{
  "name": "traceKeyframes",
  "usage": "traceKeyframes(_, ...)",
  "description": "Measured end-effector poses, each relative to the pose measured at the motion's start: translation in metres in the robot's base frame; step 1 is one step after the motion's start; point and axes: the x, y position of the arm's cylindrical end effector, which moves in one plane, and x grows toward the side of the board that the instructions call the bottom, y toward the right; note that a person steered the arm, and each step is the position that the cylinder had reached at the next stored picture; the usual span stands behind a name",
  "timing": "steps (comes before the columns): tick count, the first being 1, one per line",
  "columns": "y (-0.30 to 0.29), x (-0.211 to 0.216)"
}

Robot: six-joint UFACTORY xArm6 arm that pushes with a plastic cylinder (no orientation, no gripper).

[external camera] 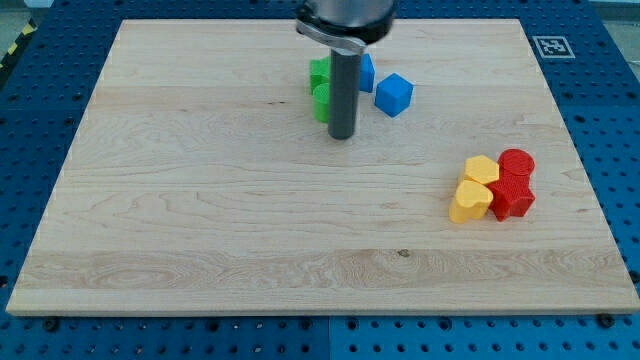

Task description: Move the green circle into the green star

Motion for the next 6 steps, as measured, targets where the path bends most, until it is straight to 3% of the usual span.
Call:
traceKeyframes(1,-0.013,-0.041)
traceKeyframes(3,0.010,-0.032)
traceKeyframes(6,0.032,-0.081)
